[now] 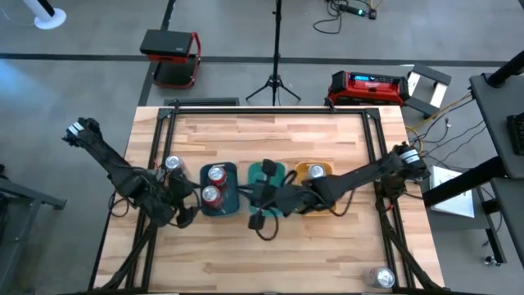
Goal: Sort soda cans
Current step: Put the orange soda can into the blue bin
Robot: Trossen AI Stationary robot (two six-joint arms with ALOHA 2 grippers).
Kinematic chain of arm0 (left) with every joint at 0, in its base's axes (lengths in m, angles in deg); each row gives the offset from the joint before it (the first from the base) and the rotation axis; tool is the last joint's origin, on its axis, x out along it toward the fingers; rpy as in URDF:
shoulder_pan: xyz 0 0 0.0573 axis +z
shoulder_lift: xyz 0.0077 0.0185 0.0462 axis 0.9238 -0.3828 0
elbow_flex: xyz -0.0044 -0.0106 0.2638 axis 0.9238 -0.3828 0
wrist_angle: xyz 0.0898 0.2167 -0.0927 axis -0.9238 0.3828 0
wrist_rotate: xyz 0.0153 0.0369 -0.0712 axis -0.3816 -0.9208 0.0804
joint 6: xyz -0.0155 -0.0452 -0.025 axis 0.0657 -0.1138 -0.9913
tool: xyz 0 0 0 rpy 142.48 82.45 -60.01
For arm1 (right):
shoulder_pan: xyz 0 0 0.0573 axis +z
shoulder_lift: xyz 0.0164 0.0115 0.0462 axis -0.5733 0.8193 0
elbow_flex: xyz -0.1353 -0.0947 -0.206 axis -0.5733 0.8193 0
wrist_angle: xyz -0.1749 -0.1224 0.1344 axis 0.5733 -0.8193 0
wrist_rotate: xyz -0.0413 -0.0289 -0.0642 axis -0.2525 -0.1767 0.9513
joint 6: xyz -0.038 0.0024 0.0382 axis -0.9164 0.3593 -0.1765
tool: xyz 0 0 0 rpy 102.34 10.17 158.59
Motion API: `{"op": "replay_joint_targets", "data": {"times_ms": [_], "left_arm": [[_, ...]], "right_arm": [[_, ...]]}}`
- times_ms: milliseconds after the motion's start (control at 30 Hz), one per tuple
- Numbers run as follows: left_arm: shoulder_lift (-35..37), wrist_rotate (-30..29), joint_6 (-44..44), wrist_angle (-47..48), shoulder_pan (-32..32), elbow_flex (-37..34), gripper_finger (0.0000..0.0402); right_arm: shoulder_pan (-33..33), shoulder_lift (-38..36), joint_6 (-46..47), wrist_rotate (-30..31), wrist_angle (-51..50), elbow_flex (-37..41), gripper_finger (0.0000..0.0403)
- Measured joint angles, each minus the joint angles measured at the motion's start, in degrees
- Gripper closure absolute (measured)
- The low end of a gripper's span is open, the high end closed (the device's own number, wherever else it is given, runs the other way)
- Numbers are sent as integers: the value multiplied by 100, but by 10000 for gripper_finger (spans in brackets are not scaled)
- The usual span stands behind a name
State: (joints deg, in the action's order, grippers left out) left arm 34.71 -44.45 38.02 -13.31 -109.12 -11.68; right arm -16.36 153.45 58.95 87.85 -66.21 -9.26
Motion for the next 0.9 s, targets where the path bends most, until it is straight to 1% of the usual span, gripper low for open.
{"op": "replay_joint_targets", "data": {"times_ms": [33, 100, 167, 267, 367, 500, 633, 900], "left_arm": [[-60, 143, -290, 447, -3, 213, 64], [-197, 223, -824, 1118, -19, 524, 66], [-360, 301, -1003, 1348, -26, 691, 69], [-654, 351, -990, 1290, -31, 708, 73], [-1006, 396, -989, 1260, -31, 577, 78], [-1386, 377, -987, 1077, -28, 433, 95], [-1597, 365, -750, 621, 4, 328, 133], [-1810, 279, -728, 597, 227, 324, 214]], "right_arm": [[58, -34, 68, 93, -130, 58, 390], [160, -48, 211, 222, -232, 165, 390], [259, -43, 317, 340, -256, 285, 390], [368, 20, 532, 435, -223, 422, 390], [441, 126, 717, 479, -243, 516, 390], [505, 190, 781, 481, -221, 532, 390], [502, 191, 850, 484, -172, 530, 390], [502, 196, 884, 473, -172, 530, 390]]}}
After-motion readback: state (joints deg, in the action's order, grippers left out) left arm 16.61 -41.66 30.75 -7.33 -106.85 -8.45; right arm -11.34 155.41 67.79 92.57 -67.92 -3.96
